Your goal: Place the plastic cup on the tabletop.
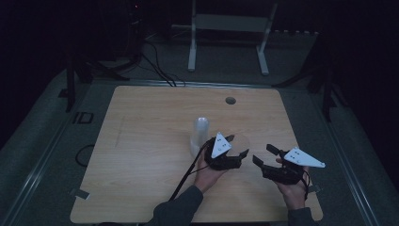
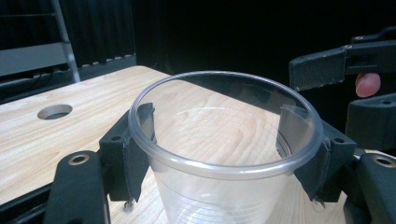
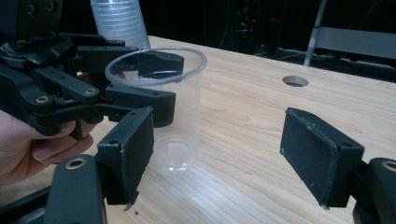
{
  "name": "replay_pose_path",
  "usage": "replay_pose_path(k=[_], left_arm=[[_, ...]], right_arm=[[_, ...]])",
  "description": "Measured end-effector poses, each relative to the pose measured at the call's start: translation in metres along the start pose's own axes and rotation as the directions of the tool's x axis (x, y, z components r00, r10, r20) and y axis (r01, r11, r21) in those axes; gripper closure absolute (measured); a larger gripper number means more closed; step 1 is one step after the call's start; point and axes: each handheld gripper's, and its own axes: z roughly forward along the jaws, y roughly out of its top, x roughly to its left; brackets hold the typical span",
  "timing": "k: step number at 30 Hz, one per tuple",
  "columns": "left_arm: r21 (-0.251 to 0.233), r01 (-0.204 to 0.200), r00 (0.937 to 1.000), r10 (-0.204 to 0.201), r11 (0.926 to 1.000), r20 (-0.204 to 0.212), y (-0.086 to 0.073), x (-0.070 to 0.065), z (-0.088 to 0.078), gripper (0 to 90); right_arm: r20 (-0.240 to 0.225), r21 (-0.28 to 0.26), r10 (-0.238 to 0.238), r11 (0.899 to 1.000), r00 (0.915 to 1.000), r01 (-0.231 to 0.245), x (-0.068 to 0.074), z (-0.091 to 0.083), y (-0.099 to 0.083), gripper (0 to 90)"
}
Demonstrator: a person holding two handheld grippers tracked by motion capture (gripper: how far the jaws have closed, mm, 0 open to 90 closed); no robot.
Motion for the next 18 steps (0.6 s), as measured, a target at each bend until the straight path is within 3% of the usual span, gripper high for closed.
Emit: replay_pose_path(k=[18], left_arm=[[0.0, 0.006, 0.9999, -0.006, 1.0, 0.008, -0.0081, -0.0001, 0.0018, 28.5]], right_arm=[[-0.001, -0.004, -0.004, 1.0, 1.0, 0.004, -0.0002, -0.001, 0.0007, 25.8]])
